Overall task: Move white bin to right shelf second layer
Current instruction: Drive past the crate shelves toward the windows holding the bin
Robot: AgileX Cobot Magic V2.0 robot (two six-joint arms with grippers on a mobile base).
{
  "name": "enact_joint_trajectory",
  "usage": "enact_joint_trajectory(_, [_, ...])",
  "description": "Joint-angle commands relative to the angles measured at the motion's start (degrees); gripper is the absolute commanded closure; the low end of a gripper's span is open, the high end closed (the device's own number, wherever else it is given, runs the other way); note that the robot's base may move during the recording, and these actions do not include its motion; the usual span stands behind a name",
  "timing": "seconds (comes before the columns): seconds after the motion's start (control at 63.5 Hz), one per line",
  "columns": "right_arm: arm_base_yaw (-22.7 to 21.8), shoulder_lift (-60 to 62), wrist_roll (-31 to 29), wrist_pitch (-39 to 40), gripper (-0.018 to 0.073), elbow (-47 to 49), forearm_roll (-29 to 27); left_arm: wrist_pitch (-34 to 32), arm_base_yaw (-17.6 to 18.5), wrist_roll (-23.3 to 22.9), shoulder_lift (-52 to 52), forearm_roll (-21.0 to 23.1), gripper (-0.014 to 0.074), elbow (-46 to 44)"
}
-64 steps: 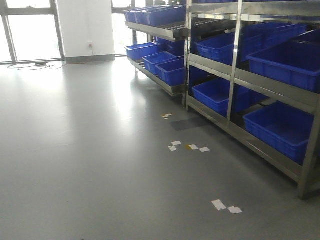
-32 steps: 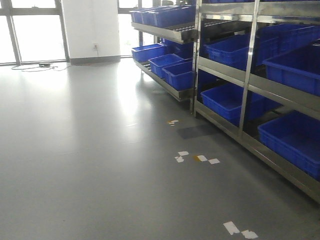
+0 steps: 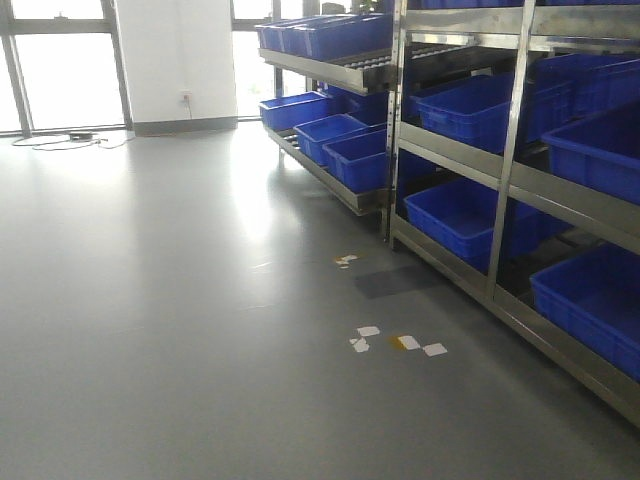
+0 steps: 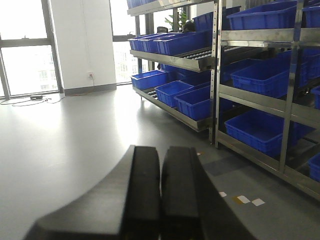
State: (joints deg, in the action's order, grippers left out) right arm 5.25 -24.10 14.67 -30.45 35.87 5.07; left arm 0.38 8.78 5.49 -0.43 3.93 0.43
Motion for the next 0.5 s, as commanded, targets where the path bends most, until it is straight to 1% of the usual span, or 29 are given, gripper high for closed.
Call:
enact_joint_trajectory(0.0, [-0.4, -0.7, -0.1, 6.1, 0.0503, 1.7, 0.4, -5.0, 0.0, -0.4, -0.8, 0.3, 0.0512, 1.9])
enact_joint_trajectory(0.488, [-0.4, -0.7, -0.1, 6.1, 0.0503, 1.7, 0.4, -5.0, 0.0, -0.4, -0.8, 0.3, 0.0512, 1.9])
